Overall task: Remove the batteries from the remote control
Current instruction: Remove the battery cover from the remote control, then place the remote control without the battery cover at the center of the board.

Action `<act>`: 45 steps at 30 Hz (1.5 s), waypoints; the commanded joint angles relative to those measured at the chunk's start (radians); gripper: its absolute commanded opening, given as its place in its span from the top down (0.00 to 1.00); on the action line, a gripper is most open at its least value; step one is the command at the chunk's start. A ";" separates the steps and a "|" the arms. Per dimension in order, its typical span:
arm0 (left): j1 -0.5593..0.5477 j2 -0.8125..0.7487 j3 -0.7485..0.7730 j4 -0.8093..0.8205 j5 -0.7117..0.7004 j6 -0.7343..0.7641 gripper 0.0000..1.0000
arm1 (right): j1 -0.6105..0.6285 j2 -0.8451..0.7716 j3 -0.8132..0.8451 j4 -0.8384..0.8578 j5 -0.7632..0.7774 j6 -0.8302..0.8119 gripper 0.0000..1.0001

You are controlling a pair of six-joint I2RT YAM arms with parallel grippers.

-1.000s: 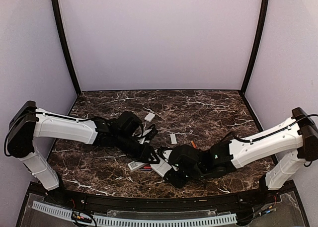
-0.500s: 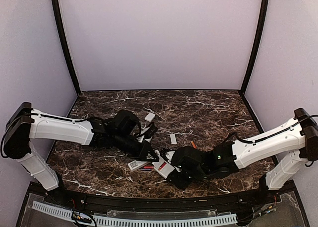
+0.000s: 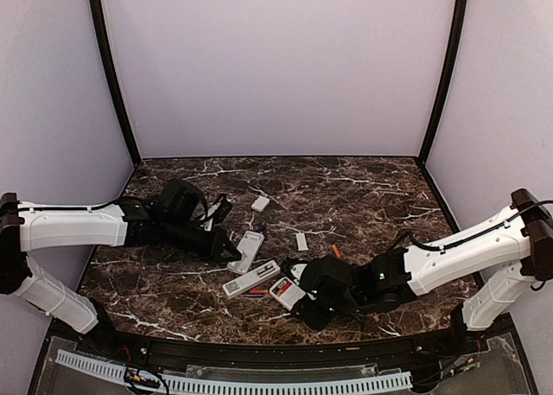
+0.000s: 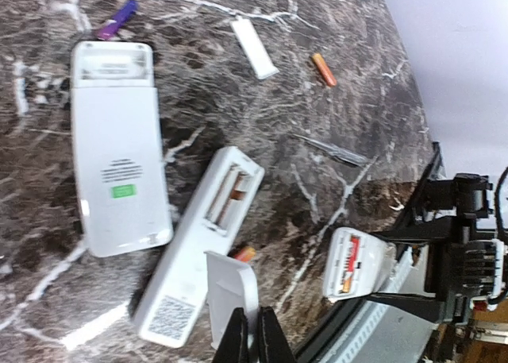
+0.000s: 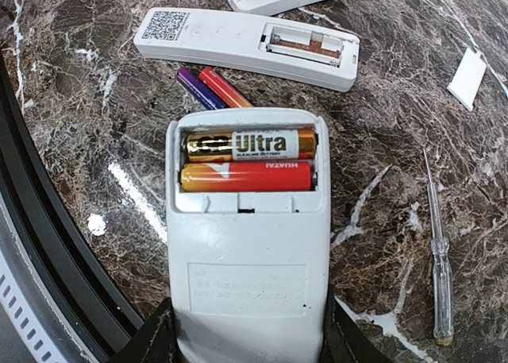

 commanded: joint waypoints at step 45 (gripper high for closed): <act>0.109 -0.312 0.037 -0.271 -0.051 0.240 0.20 | -0.150 -0.027 -0.022 0.011 -0.106 -0.021 0.16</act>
